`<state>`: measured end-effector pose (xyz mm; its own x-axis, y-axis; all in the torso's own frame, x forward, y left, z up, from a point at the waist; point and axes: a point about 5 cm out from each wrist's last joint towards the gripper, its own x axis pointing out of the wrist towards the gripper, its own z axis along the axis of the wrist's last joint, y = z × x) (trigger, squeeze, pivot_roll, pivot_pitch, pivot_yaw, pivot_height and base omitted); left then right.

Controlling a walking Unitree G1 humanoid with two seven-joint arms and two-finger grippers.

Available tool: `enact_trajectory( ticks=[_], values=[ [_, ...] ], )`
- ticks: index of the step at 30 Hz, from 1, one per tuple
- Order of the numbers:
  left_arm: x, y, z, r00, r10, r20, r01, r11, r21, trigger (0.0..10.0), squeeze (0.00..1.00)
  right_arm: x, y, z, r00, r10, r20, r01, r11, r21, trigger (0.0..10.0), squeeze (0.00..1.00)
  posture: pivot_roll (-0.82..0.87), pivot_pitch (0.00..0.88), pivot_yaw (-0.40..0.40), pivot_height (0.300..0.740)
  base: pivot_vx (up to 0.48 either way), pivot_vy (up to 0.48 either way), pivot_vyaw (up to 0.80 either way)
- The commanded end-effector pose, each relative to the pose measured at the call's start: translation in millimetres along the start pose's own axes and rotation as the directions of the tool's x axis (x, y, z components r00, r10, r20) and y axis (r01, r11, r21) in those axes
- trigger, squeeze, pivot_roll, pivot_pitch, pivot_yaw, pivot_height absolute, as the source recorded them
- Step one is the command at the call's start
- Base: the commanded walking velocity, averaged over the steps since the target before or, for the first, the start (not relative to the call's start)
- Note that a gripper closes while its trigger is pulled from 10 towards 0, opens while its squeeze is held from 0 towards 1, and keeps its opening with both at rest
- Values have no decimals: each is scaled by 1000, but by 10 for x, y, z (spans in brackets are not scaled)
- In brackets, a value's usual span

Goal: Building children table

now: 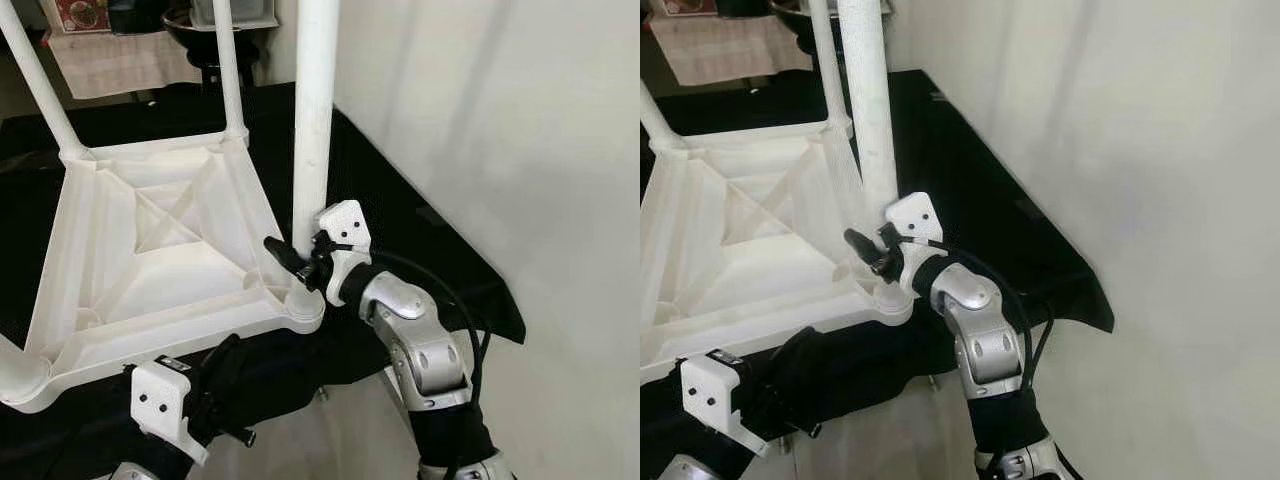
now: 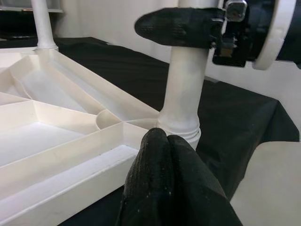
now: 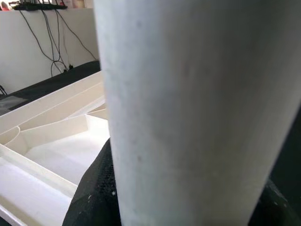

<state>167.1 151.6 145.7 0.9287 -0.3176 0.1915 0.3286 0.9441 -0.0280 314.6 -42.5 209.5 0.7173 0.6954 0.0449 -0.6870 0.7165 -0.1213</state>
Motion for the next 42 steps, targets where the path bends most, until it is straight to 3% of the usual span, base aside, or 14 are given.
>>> enact_trajectory(
  ticks=[1,6,7,9,14,18,19,23,24,25,29,34,40,42],
  values=[
    [-20,-5,-30,1000,4,-16,-4,1000,1,10000,0,62,-24,10,1000,19,-21,-19,1000,14,10000,0,-100,129,-68,740,0,0,0],
    [-20,-12,-36,1000,2,-18,-2,1000,0,10000,0,145,25,261,958,273,84,-276,961,28,10000,0,-99,126,-66,740,0,0,0],
    [-20,-16,-38,1000,-1,-19,1,1000,-2,10000,0,147,17,302,925,367,100,-371,929,17,10000,1000,-103,123,-64,740,0,0,0],
    [-21,-19,-39,1000,-3,-19,3,1000,-3,10000,0,144,5,322,901,421,107,-424,906,8,10000,1000,-102,122,-65,740,0,0,0],
    [-27,-37,-46,1000,-8,-21,8,1000,-8,10000,0,126,-140,391,673,737,63,-733,676,-71,10000,1000,-90,120,-66,740,0,0,0],
    [-27,-45,-46,1000,-7,-21,7,1000,-8,10000,0,180,-206,378,655,754,52,-749,657,-87,10000,1000,-84,119,-68,740,0,0,0],
    [-27,-48,-45,1000,-7,-21,7,1000,-8,10000,0,188,-202,342,632,774,32,-771,632,-72,10000,0,-81,121,-68,740,0,0,0],
    [-28,-52,-44,1000,-6,-21,5,1000,-8,10000,0,191,-193,287,586,810,11,-809,585,-45,10000,0,-81,122,-67,740,0,0,0],
    [-28,-53,-42,1000,-6,-20,5,1000,-9,10000,0,197,-195,260,565,825,2,-824,565,-36,8784,0,-81,124,-66,740,0,0,0],
    [-27,-54,-42,1000,-6,-20,6,1000,-9,10000,0,197,-196,240,550,835,-7,-835,550,-28,0,0,-81,124,-66,740,0,0,0],
    [-27,-57,-40,1000,-8,-20,7,1000,-11,10000,0,194,-208,212,523,852,-17,-852,523,-17,0,0,-84,128,-65,740,0,0,0],
    [-24,-62,-35,1000,-8,-18,8,1000,-13,10000,0,198,-265,208,535,844,-19,-844,534,-39,0,0,-89,132,-68,740,0,0,0],
    [-29,-65,-23,1000,-6,-15,6,1000,-13,10000,0,162,-424,128,784,621,19,-619,783,-56,0,0,-100,146,-83,740,0,0,0],
    [-30,-64,-22,1000,-6,-14,6,1000,-13,10000,0,143,-415,104,810,586,29,-585,810,-35,0,0,-100,146,-83,740,0,0,0]
  ],
)
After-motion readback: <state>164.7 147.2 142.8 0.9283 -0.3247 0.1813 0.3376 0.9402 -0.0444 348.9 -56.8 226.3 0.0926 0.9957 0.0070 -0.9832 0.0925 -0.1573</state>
